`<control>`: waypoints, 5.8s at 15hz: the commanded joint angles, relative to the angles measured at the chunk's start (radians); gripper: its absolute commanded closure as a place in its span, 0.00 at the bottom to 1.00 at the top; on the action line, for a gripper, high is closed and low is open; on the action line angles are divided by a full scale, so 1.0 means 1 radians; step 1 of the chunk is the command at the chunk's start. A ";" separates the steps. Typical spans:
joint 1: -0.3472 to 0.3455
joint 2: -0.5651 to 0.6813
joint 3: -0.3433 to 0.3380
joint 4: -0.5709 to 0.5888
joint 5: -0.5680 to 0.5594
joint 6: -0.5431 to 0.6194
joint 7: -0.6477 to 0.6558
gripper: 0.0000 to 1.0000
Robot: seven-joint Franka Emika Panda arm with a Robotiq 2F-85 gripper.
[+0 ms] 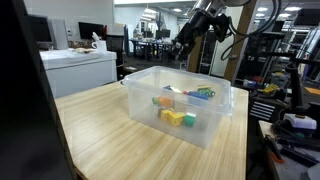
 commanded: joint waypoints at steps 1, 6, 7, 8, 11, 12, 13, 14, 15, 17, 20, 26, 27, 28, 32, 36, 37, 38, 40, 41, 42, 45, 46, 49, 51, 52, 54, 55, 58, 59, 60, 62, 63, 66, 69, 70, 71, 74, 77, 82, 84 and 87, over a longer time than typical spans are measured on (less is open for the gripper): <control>-0.002 0.073 -0.049 0.097 -0.001 0.065 0.103 0.00; -0.058 0.247 -0.119 0.210 -0.033 0.218 0.229 0.00; -0.073 0.288 -0.125 0.227 -0.045 0.250 0.254 0.00; -0.086 0.328 -0.129 0.237 -0.062 0.280 0.281 0.00; -0.124 0.429 -0.118 0.266 -0.119 0.300 0.341 0.00; -0.134 0.455 -0.106 0.273 -0.132 0.296 0.348 0.00; -0.140 0.477 -0.095 0.281 -0.147 0.291 0.360 0.00; -0.143 0.499 -0.080 0.291 -0.165 0.293 0.376 0.00; -0.146 0.509 -0.065 0.297 -0.174 0.294 0.384 0.00; -0.145 0.516 -0.036 0.311 -0.183 0.289 0.400 0.00; -0.139 0.500 0.016 0.328 -0.177 0.283 0.402 0.00; -0.101 0.506 0.022 0.315 -0.272 0.266 0.483 0.00; -0.097 0.508 0.019 0.311 -0.298 0.253 0.504 0.00; -0.095 0.512 0.018 0.302 -0.320 0.246 0.514 0.00; -0.106 0.536 0.030 0.279 -0.363 0.223 0.492 0.00; -0.117 0.578 0.038 0.276 -0.391 0.239 0.459 0.00; -0.115 0.589 0.035 0.280 -0.405 0.248 0.458 0.00; -0.116 0.599 0.035 0.289 -0.419 0.255 0.451 0.00; -0.120 0.613 0.037 0.302 -0.441 0.268 0.440 0.00; -0.122 0.618 0.039 0.310 -0.450 0.271 0.434 0.00; -0.122 0.622 0.039 0.318 -0.459 0.276 0.432 0.00; -0.125 0.632 0.046 0.340 -0.473 0.290 0.428 0.00; -0.125 0.636 0.047 0.346 -0.477 0.293 0.429 0.00; -0.136 0.641 0.060 0.346 -0.467 0.317 0.417 0.35; -0.141 0.640 0.063 0.340 -0.464 0.326 0.415 0.49; -0.145 0.636 0.065 0.339 -0.460 0.324 0.415 0.55; -0.154 0.625 0.071 0.335 -0.455 0.327 0.410 0.55; -0.159 0.615 0.072 0.334 -0.453 0.328 0.407 0.55; -0.146 0.570 0.033 0.367 -0.476 0.304 0.471 0.55; -0.151 0.555 0.030 0.387 -0.467 0.291 0.474 0.55; -0.160 0.532 0.034 0.404 -0.453 0.283 0.467 0.55; -0.185 0.466 0.061 0.424 -0.404 0.277 0.423 0.55; -0.189 0.446 0.067 0.435 -0.386 0.277 0.415 0.55; -0.190 0.335 0.117 0.402 -0.263 0.253 0.331 0.55; -0.160 0.239 0.139 0.353 -0.132 0.171 0.235 0.55; -0.144 0.209 0.137 0.330 -0.095 0.131 0.211 0.55; -0.112 0.159 0.122 0.278 -0.062 0.066 0.183 0.55; -0.064 0.099 0.088 0.180 -0.080 -0.028 0.166 0.55; -0.023 0.056 0.056 0.086 -0.122 -0.085 0.176 0.55; 0.020 0.025 0.025 -0.008 -0.192 -0.092 0.198 0.07; 0.028 0.022 0.016 -0.013 -0.205 -0.094 0.202 0.00; 0.035 0.029 0.001 0.021 -0.194 -0.091 0.200 0.00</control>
